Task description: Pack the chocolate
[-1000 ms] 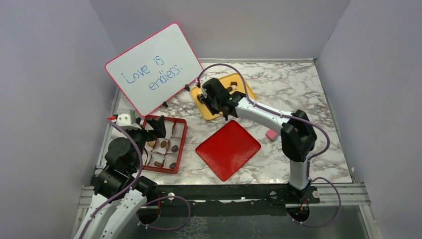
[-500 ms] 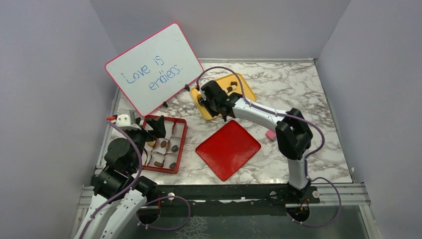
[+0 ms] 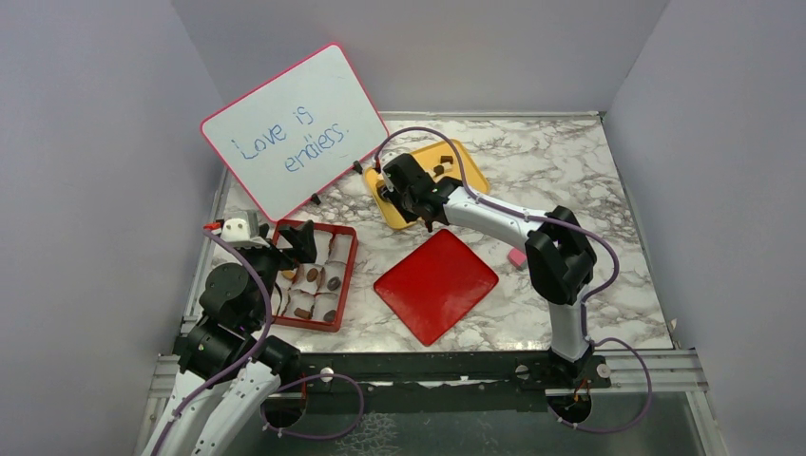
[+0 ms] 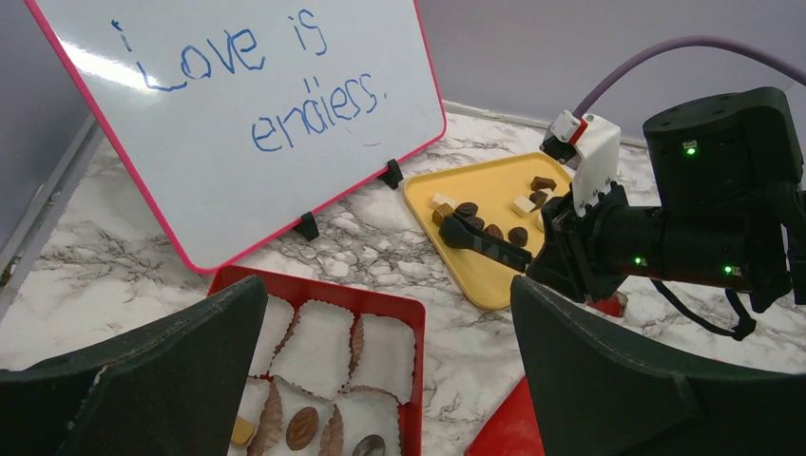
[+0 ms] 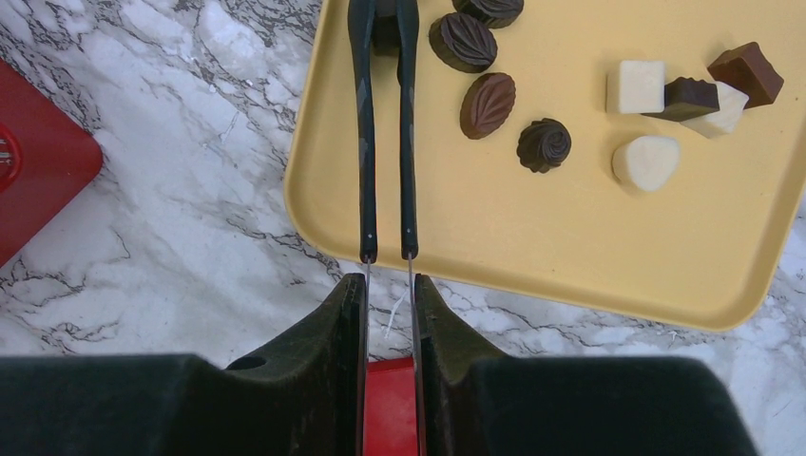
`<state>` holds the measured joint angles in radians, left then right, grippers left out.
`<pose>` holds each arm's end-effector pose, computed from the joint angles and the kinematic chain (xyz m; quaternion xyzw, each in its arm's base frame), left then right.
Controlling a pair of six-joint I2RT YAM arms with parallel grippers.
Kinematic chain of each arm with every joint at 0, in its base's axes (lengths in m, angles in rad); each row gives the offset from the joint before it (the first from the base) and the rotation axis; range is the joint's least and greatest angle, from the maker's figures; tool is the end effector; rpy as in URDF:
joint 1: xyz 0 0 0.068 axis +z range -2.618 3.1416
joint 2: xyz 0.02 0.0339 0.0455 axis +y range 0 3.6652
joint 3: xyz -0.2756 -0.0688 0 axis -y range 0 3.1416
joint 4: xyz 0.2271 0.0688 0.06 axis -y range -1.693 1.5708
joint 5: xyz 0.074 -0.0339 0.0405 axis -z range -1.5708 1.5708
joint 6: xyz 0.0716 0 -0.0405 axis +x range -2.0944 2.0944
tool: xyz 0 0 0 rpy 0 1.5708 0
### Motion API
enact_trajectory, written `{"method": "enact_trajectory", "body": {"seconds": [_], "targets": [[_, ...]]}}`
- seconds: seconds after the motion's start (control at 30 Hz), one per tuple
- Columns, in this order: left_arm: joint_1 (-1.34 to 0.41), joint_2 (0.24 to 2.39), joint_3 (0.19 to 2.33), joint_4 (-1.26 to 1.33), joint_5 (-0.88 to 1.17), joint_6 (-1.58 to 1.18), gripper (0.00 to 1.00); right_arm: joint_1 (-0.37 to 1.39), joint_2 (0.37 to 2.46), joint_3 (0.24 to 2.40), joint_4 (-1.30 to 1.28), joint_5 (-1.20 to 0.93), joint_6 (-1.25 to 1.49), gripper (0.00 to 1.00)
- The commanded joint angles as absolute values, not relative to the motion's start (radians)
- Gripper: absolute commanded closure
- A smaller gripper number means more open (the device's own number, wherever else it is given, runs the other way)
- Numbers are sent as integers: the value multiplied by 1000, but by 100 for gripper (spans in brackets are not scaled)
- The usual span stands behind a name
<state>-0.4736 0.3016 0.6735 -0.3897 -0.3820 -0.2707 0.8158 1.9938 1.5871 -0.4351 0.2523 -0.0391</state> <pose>0.0896 -0.0159 0.3313 -0.0614 0.7103 -0.1240 0.6902 0.3289 0.3234 0.2232 -0.3434 0.8621 0.0251 0.3718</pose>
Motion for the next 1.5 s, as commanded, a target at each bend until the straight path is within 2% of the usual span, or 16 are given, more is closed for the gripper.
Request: {"method": "enact_trajectory", "body": {"seconds": [0.0,0.43,0.9,1.2,1.47], "targets": [[-476,288,669,-362,-373,-259,1,810,1964,1614,-421,241,-38,79],[-476,287,669,-362,-378,-262,1,810,1872,1573,-435,213,-20,81],[-476,225,672,-359,-432,-276,1,839,1762,1548,-421,70,66,81],[-476,177,667,-357,-479,-277,1,948,1751,1572,-398,11,105,81],[-476,155,670,-360,-503,-283,1,1058,1828,1639,-384,8,112,81]]}}
